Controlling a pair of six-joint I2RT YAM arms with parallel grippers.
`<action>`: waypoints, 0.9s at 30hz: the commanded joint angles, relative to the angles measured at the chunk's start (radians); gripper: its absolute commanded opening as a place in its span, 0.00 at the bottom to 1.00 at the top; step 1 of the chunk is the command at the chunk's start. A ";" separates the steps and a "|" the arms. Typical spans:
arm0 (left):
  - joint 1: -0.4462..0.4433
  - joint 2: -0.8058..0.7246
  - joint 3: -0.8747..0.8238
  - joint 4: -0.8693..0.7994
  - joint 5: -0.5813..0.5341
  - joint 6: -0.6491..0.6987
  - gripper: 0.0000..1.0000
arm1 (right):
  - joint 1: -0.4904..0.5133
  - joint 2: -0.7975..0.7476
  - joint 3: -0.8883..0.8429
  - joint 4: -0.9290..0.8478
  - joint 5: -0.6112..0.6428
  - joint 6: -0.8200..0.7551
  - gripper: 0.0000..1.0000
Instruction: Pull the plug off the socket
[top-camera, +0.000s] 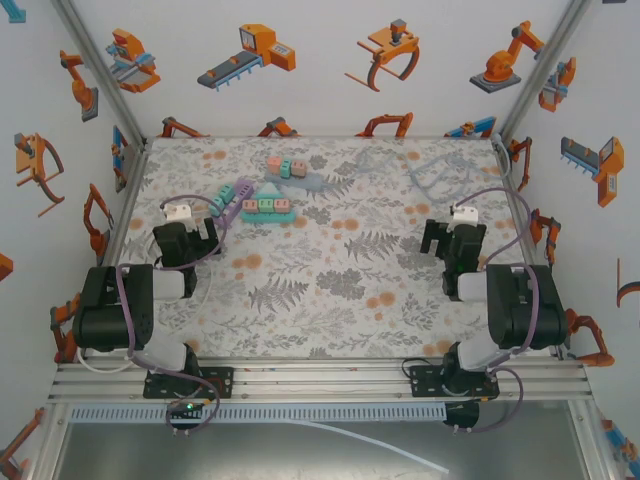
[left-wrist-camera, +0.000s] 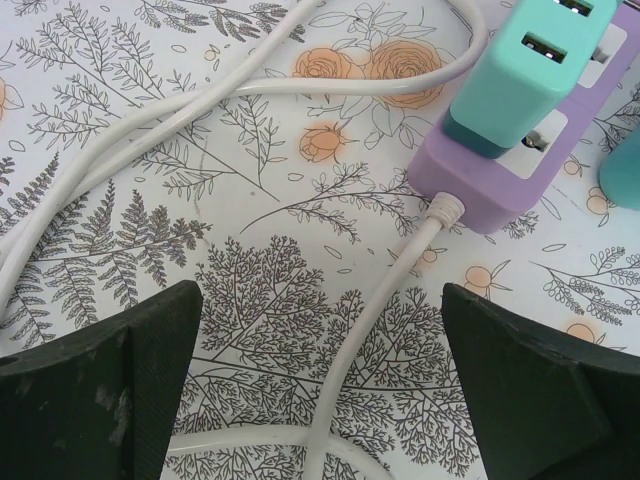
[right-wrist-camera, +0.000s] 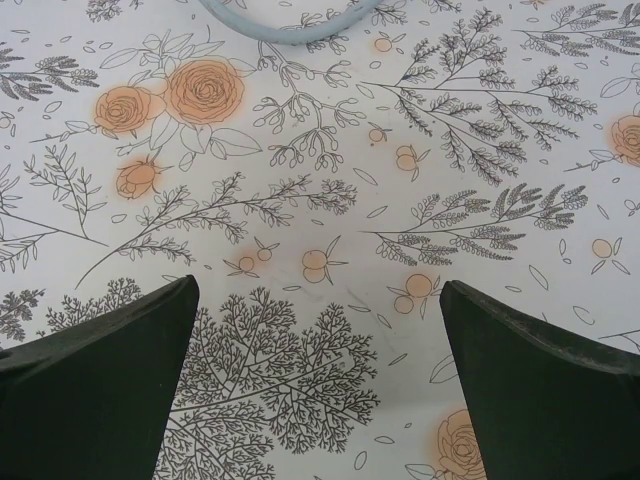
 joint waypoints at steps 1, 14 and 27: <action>-0.003 -0.003 0.017 0.017 0.008 0.010 0.97 | -0.007 0.002 0.022 0.012 -0.007 0.005 0.99; 0.000 -0.004 0.019 0.016 0.014 0.009 0.97 | -0.007 0.002 0.024 0.012 -0.010 0.007 0.99; -0.031 -0.133 -0.010 -0.039 -0.067 0.014 0.97 | 0.002 -0.375 -0.030 -0.206 0.002 0.050 0.97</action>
